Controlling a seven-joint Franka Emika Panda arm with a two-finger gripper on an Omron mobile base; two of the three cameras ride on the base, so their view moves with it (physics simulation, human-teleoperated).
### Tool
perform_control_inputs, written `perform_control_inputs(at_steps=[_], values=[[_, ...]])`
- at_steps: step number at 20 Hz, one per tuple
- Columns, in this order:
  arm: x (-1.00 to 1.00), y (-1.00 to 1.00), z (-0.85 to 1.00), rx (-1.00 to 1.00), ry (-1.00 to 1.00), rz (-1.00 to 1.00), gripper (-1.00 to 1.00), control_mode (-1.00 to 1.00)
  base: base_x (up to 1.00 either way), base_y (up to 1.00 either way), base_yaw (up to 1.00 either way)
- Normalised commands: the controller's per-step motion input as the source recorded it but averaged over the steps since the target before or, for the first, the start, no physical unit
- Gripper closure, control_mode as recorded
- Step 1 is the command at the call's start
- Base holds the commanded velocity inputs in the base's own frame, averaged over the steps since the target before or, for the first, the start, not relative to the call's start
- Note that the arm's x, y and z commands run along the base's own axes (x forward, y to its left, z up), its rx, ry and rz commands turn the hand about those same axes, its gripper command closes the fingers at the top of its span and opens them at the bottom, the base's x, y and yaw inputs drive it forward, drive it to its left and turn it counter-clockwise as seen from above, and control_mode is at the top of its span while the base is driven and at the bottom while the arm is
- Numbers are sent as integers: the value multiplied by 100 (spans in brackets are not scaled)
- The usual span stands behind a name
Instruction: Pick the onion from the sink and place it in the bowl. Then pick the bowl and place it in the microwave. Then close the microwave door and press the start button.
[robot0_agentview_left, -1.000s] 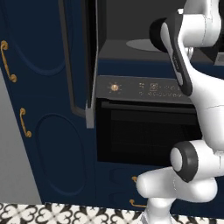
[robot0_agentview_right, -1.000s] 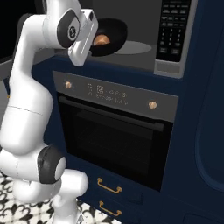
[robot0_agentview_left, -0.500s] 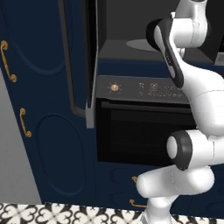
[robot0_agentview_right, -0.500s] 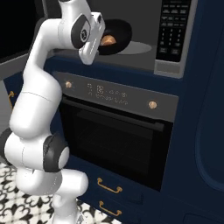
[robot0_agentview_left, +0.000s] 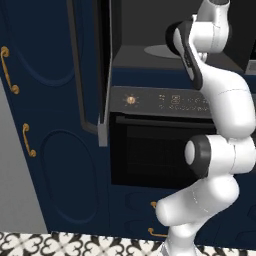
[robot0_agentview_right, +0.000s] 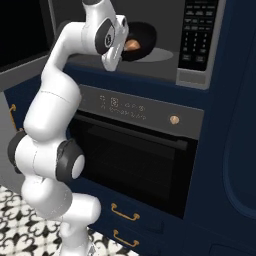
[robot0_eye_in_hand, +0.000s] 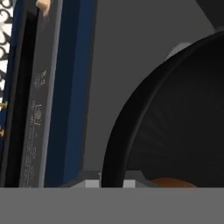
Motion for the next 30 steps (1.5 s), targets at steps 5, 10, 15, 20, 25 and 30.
perform_control_inputs(at_steps=[5, 10, 15, 20, 25, 30], values=[[31, 0, -32, 0, 0, 3, 100, -100, 0, 0, 0], [38, -7, -12, 0, 0, 4, 100, -100, 0, 0, 0], [41, -15, 0, 0, 0, 3, 100, -100, 0, 0, 0], [42, -12, 0, 0, 0, 2, 100, -100, 0, 0, 0], [40, -10, 0, 0, 0, 0, 100, -100, 0, 0, 0], [53, -2, -1, 0, 0, 0, 100, -100, 0, 0, 0]])
